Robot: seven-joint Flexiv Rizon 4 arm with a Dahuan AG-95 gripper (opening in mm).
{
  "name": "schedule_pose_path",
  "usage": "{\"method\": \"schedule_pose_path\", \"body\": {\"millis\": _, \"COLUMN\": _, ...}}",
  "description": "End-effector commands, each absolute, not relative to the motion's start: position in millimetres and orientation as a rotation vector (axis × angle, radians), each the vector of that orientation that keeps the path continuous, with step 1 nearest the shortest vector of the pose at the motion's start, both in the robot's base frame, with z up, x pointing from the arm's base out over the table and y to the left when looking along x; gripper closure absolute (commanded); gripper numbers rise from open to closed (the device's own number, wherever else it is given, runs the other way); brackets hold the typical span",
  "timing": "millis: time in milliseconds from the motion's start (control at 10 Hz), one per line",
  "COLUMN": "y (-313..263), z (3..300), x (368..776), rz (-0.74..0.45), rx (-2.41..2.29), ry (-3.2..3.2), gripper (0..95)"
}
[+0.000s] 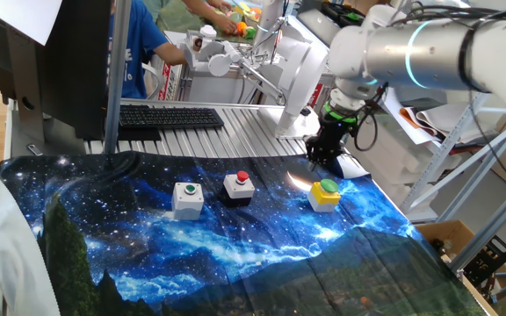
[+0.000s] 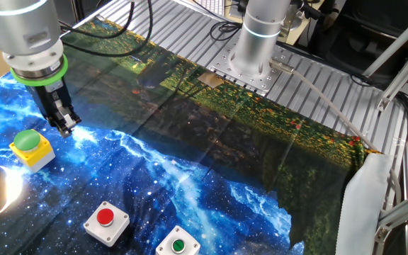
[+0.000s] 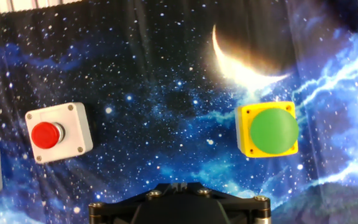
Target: Press three buttons from left to right in sequence
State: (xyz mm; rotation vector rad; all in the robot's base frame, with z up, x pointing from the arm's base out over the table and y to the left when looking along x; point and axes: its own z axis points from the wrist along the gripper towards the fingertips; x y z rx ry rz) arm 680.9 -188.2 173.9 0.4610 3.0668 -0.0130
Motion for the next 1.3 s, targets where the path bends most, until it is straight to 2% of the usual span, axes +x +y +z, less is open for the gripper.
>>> {"method": "schedule_pose_path", "body": {"millis": 100, "y": -188.2, "z": 173.5, "x": 675.2, "rz": -0.063, "rx": 0.443, "ry": 3.045, "gripper": 95.0}}
{"method": "schedule_pose_path", "body": {"millis": 900, "y": -196.9, "z": 154.2, "x": 704.8, "rz": -0.086, "rx": 0.394, "ry": 3.034, "gripper": 95.0}}
{"method": "schedule_pose_path", "body": {"millis": 1300, "y": -204.8, "z": 157.9, "x": 722.4, "rz": -0.128, "rx": 0.295, "ry": 3.047, "gripper": 95.0}}
